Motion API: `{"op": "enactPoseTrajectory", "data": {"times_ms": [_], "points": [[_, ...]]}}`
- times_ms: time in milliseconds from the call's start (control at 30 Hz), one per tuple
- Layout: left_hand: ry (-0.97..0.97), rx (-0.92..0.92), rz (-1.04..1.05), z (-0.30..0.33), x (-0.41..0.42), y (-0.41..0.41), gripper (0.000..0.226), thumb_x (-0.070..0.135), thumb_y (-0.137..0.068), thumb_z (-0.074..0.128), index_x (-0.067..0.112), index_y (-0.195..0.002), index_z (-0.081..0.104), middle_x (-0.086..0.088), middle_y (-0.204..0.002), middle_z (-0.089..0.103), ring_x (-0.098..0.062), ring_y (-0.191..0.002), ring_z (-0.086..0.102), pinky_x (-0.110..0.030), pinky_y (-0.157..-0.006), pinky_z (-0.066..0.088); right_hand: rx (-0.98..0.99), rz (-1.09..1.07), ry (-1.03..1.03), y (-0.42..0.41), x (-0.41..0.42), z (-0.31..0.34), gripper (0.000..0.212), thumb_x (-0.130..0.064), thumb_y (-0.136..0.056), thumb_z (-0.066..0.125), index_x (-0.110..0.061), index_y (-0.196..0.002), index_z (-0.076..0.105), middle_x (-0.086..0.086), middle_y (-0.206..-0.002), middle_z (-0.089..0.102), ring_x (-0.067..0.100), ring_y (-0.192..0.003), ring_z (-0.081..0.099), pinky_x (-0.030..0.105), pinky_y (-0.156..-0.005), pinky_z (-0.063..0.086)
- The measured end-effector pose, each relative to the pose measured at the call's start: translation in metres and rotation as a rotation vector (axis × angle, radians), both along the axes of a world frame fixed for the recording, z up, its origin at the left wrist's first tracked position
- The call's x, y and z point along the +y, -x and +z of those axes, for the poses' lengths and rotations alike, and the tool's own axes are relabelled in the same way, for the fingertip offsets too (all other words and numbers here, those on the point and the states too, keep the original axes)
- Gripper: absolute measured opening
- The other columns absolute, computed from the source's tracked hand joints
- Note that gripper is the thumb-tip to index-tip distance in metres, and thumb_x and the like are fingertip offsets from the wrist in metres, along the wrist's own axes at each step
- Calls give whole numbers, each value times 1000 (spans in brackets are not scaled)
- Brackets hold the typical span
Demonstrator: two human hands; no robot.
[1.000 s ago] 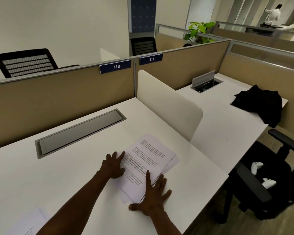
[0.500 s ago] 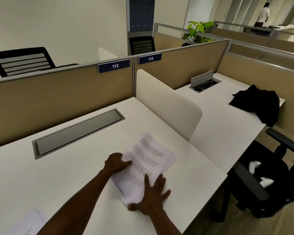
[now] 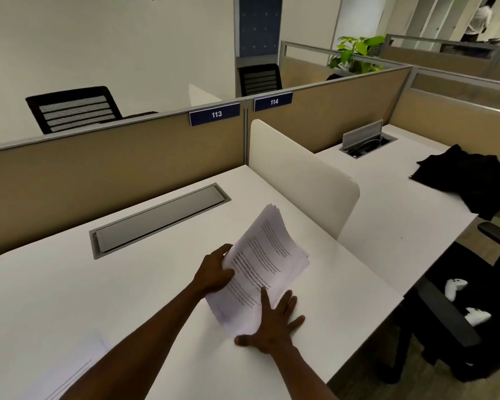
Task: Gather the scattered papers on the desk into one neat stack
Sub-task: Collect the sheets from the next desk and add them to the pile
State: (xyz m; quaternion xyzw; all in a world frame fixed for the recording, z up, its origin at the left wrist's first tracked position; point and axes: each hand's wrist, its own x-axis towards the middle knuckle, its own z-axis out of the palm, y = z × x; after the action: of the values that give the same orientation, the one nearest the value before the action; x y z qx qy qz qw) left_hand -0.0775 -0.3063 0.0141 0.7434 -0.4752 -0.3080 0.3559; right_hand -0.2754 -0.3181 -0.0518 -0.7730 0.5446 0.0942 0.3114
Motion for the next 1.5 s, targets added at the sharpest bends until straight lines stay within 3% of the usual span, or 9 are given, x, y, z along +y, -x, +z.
{"op": "enactPoseTrajectory", "data": {"times_ms": [167, 267, 367, 433, 533, 667, 833, 1000, 1500], "points": [[106, 14, 71, 14, 44, 9, 52, 20, -71, 62, 26, -122, 54, 1, -104, 72, -17, -87, 70, -16, -69, 53, -80, 42, -35, 13, 3, 14, 160, -86, -32, 71, -37, -143, -34, 22, -153, -35, 38, -140, -36, 69, -109, -13], [161, 227, 146, 18, 72, 9, 52, 13, -74, 70, 26, -122, 56, 1, -109, 73, -15, -94, 71, -28, -77, 58, -421, -164, -92, 24, 2, 28, 154, -87, -35, 70, -35, -150, -18, 11, -164, 4, 30, -151, 2, 57, -119, 9], [188, 566, 217, 20, 97, 16, 53, 5, -74, 75, 19, -122, 57, -9, -115, 72, -27, -103, 70, -40, -85, 59, -752, -523, -299, 24, 9, 35, 121, -73, -59, 73, -30, -154, 12, 8, -135, 58, 26, -124, 54, 46, -110, 38], [174, 772, 250, 17, 112, 21, 54, -1, -75, 74, 16, -124, 56, -13, -119, 70, -33, -109, 68, -45, -88, 57, -875, -695, -571, 20, 12, 31, 85, -57, -77, 71, -13, -143, 42, 13, -109, 70, 29, -103, 64, 46, -100, 49], [116, 889, 355, 5, 138, 27, 56, 1, -75, 78, 15, -124, 55, -13, -120, 70, -34, -108, 68, -46, -89, 57, -804, -663, -733, 18, 24, 26, 48, -36, -78, 75, -4, -113, 70, 18, -109, 73, 34, -102, 68, 50, -98, 51], [-34, 778, 442, -17, 183, 31, 67, 14, -65, 85, 6, -124, 54, -19, -124, 66, -31, -105, 69, -44, -90, 58, -741, -602, -712, 18, 39, 24, 29, -11, -82, 68, -2, -110, 69, 18, -103, 73, 36, -96, 68, 47, -91, 54], [-168, 643, 387, -14, 222, 39, 75, 36, -76, 80, 27, -140, 42, 1, -136, 59, -18, -120, 59, -39, -102, 51, -674, -311, -545, 8, 59, 35, 41, -6, -94, 49, -24, -131, 47, 3, -116, 59, 25, -103, 60, 40, -91, 51], [-205, 501, 469, 1, 252, 47, 75, 4, -87, 51, 28, -152, 24, -2, -154, 39, -20, -136, 41, -42, -115, 35, -632, -179, -474, 2, 76, 37, 56, 5, -91, 42, -20, -141, 42, 3, -126, 58, 25, -110, 56, 40, -99, 45], [-156, 286, 1018, -8, 403, 67, 69, 4, -87, 46, 29, -149, 30, -7, -137, 57, -25, -124, 52, -36, -99, 45, -564, 297, -609, -97, 171, 51, 59, -1, -90, 45, -37, -137, 44, 1, -136, 56, 23, -118, 59, 48, -103, 48]]}}
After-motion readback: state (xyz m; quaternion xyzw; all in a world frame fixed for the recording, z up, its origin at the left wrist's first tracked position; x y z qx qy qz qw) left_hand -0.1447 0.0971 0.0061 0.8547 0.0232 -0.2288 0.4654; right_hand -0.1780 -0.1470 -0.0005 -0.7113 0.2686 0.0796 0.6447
